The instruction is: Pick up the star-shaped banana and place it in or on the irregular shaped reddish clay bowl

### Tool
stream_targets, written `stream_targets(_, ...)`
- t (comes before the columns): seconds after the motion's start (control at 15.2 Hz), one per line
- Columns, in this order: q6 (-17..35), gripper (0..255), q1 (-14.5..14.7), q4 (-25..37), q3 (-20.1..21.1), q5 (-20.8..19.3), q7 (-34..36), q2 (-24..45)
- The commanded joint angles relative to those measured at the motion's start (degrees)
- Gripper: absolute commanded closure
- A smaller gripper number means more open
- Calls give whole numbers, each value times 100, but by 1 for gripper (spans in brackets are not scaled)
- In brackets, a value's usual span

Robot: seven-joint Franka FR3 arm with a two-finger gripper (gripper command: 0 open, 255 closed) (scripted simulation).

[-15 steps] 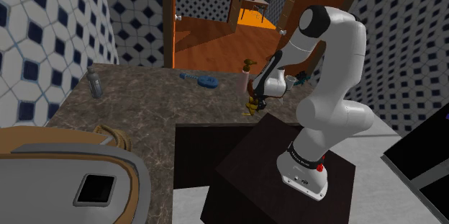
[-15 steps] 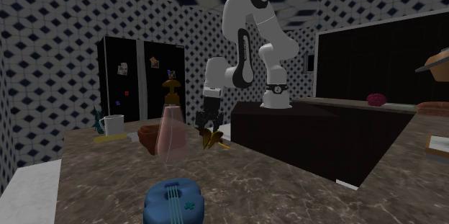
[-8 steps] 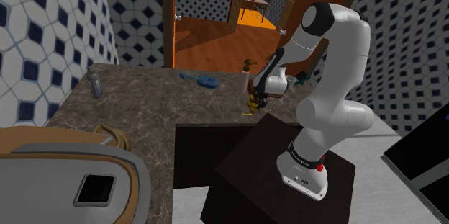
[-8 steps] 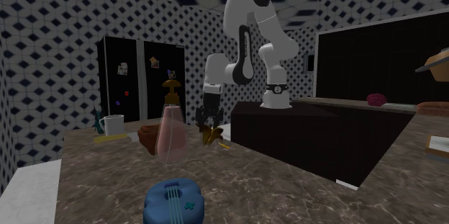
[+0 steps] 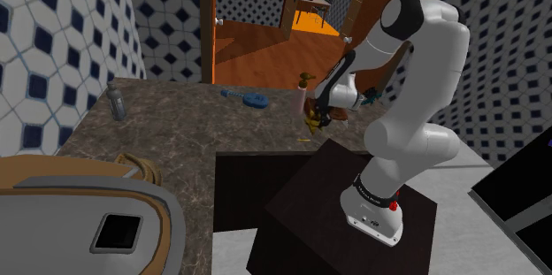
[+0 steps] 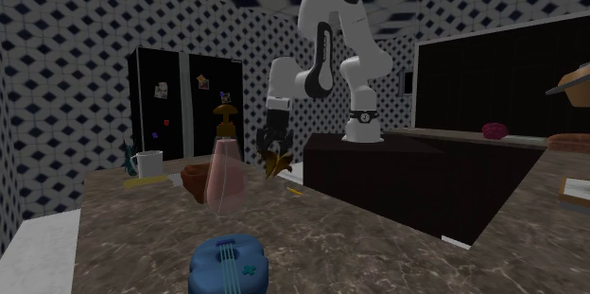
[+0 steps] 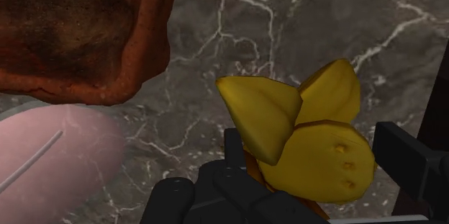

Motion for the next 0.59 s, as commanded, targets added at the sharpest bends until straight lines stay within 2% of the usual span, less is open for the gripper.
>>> stream_targets(0.0, -135, 255, 7, -68, 3, 4, 12, -202)
stream_targets(0.53, -735, 255, 1, -211, 12, 13, 35, -945)
